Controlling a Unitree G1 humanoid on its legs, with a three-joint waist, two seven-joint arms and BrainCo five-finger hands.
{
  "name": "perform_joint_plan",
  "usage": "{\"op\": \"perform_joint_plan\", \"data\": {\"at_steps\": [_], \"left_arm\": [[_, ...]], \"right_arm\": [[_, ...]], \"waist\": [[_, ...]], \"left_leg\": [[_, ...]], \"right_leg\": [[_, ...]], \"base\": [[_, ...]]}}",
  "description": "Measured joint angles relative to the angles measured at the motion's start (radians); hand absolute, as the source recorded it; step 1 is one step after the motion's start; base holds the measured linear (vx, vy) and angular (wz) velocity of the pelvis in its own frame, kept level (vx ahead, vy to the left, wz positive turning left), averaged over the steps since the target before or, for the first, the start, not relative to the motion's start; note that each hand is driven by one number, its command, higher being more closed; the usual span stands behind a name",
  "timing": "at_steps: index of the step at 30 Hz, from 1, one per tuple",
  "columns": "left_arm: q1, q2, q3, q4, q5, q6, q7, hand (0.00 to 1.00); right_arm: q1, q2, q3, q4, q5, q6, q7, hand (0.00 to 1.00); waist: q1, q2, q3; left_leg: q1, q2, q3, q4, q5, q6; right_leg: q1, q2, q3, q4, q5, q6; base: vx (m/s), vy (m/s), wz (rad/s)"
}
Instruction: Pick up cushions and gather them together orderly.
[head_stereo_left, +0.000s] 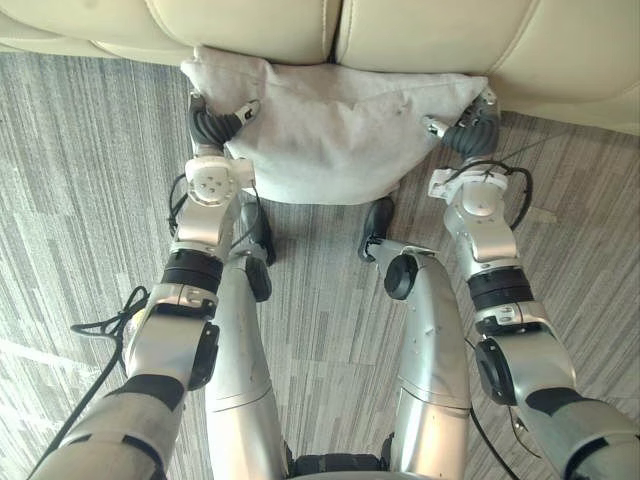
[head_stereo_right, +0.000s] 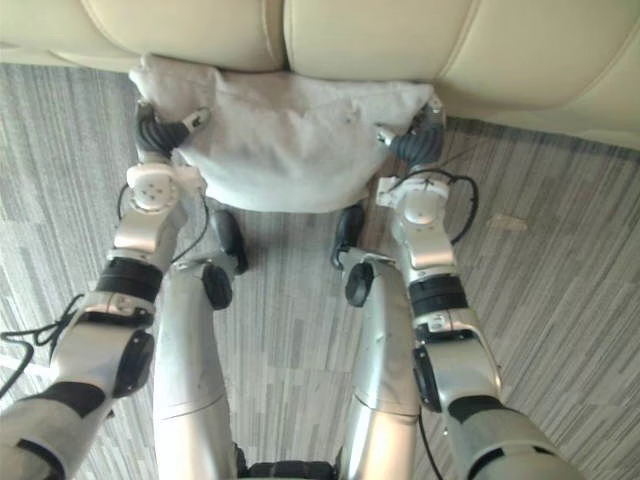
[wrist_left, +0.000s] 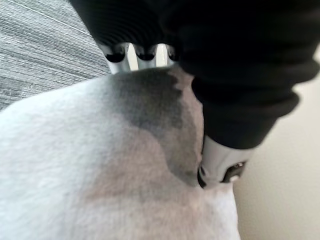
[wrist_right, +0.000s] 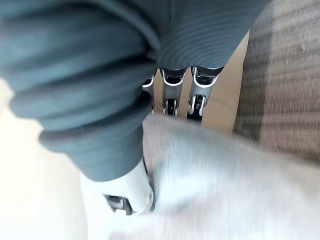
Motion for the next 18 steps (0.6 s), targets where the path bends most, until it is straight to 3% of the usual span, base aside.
{"op": "perform_joint_plan", "data": {"at_steps": [8,14,16,18], "left_arm": [[0.045,-0.004,-0.06,-0.104,-0.001,0.014,0.043,1.0],[0.288,-0.076,-0.103,-0.325,-0.003,-0.019,0.057,1.0],[0.416,-0.106,-0.128,-0.399,-0.004,-0.038,0.057,1.0],[0.496,-0.137,-0.155,-0.454,-0.01,-0.048,0.055,1.0]], "right_arm": [[0.115,0.031,0.0,-0.158,0.037,0.007,0.0,1.0],[0.363,0.101,0.002,-0.383,0.055,-0.015,-0.004,1.0],[0.478,0.125,0.007,-0.429,0.051,-0.033,-0.004,1.0],[0.556,0.126,0.009,-0.473,0.046,-0.036,-0.004,1.0]], "waist": [[-0.003,-0.001,-0.001],[-0.005,-0.004,-0.035],[-0.007,-0.002,-0.127],[-0.007,-0.002,-0.127]], "left_leg": [[0.051,0.008,-0.004,0.018,0.002,-0.004],[0.292,0.017,0.036,-0.134,0.002,-0.013],[0.346,0.013,0.055,-0.21,0.02,-0.015],[0.454,0.009,0.067,-0.252,0.035,-0.024]], "right_leg": [[0.056,0.008,0.001,0.009,0.01,-0.017],[0.283,0.027,-0.005,-0.141,0.012,-0.007],[0.332,0.03,-0.017,-0.21,0.025,-0.005],[0.436,0.027,-0.029,-0.243,0.034,-0.019]], "base": [[0.0,0.002,-0.01],[-0.04,0.004,-0.09],[0.04,-0.02,-0.05],[0.14,-0.024,0.02]]}}
